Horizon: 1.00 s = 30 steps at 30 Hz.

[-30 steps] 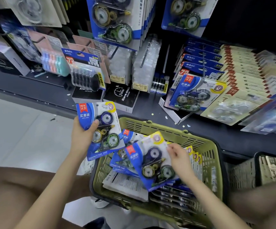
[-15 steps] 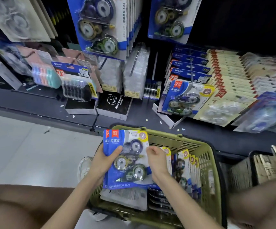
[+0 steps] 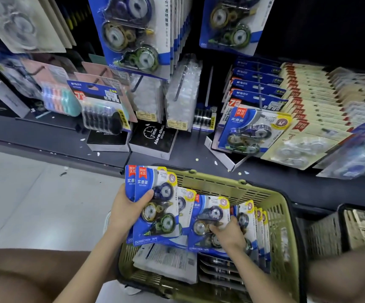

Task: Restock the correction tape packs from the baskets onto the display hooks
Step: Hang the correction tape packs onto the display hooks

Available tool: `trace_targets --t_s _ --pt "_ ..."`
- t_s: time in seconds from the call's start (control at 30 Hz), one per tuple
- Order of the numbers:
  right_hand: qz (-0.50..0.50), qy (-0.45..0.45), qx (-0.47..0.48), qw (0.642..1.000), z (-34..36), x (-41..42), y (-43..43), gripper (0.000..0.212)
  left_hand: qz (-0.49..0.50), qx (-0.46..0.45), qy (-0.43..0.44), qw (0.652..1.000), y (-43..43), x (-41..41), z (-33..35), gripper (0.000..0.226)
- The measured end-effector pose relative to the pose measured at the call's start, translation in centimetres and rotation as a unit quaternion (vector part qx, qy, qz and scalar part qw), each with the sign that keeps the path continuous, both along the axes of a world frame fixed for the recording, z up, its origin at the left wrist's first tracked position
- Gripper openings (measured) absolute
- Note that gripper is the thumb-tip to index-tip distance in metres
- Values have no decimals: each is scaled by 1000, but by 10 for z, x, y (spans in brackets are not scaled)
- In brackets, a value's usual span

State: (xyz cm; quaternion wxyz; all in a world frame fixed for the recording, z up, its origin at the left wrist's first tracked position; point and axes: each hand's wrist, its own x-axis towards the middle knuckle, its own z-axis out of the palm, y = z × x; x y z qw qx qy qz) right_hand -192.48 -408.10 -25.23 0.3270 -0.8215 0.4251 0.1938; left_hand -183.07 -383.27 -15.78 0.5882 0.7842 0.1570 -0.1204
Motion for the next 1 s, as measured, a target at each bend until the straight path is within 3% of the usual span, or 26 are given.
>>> trace_targets --t_s 0.07,0.13,0.33,0.5,0.7,0.83,1.0 --pt "4 6 -34 999 1 1 0 73 -9 24 -1 1000 -1 -1 0 40" --pt "-37 -5 30 999 -2 6 -5 70 -16 33 -2 999 -3 -1 3 45" --pt "-60 -78 165 981 24 17 -29 34 -20 38 -24 999 -10 7 22 59" --pt "-14 -143 231 962 57 24 -57 36 -56 91 -82 991 -13 10 39 39" --pt "14 -231 254 939 133 43 -86 38 -129 132 -155 970 -19 12 86 37" --pt "29 -324 268 907 191 50 -93 48 -157 125 -201 959 -21 16 131 40" --pt "-15 -512 265 817 261 63 -88 39 -114 68 -294 946 -17 30 195 41"
